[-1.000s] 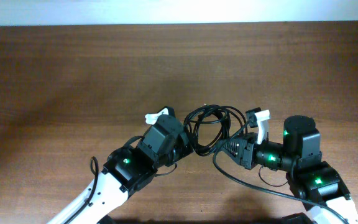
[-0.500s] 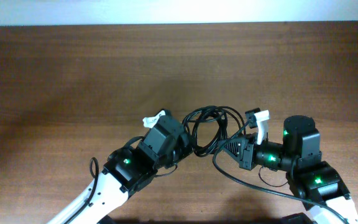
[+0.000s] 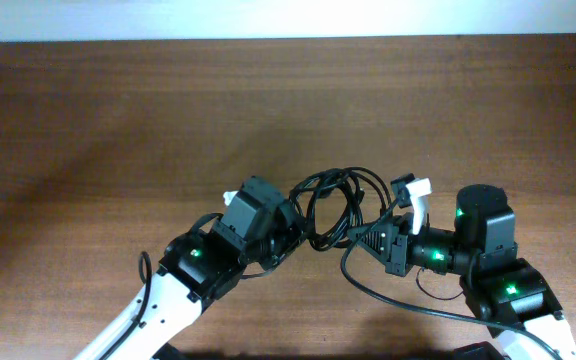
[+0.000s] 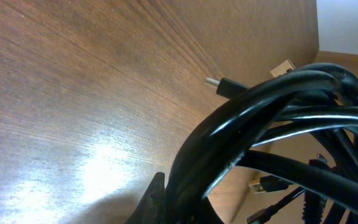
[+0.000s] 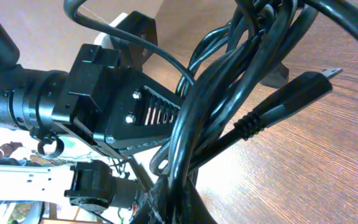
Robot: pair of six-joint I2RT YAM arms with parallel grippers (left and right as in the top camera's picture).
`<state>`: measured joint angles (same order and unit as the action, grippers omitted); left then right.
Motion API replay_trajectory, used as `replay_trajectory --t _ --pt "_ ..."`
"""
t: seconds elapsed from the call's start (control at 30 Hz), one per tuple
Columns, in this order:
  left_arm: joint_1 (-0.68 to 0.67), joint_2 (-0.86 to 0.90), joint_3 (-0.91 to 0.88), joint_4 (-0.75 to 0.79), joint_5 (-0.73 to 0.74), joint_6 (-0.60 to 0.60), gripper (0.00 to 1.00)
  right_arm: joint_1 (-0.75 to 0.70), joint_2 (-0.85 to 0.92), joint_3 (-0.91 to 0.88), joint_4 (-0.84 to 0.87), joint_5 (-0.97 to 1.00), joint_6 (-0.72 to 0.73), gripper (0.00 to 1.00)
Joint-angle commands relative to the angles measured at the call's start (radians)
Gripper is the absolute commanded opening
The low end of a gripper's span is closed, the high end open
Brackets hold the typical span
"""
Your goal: Untangle cables
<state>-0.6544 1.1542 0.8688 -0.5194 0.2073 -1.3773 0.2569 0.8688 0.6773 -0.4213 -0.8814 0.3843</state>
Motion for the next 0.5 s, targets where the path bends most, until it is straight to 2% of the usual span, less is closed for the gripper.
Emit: replay_trajectory --t 0.0,0.2,0.47 --pt "0.033 -0.002 0.021 0.010 0.016 -0.051 0.00 0.005 -0.006 0.009 -0.001 -0.062 -0.014 0.04" --pt "0.158 -0.002 0.021 0.010 0.161 -0.050 0.00 0.005 -0.006 0.009 0.000 -0.080 -0.014 0.04" --pt "0.207 -0.002 0.021 0.016 0.163 -0.051 0.00 0.005 -0.006 0.009 -0.001 -0.076 -0.014 0.04"
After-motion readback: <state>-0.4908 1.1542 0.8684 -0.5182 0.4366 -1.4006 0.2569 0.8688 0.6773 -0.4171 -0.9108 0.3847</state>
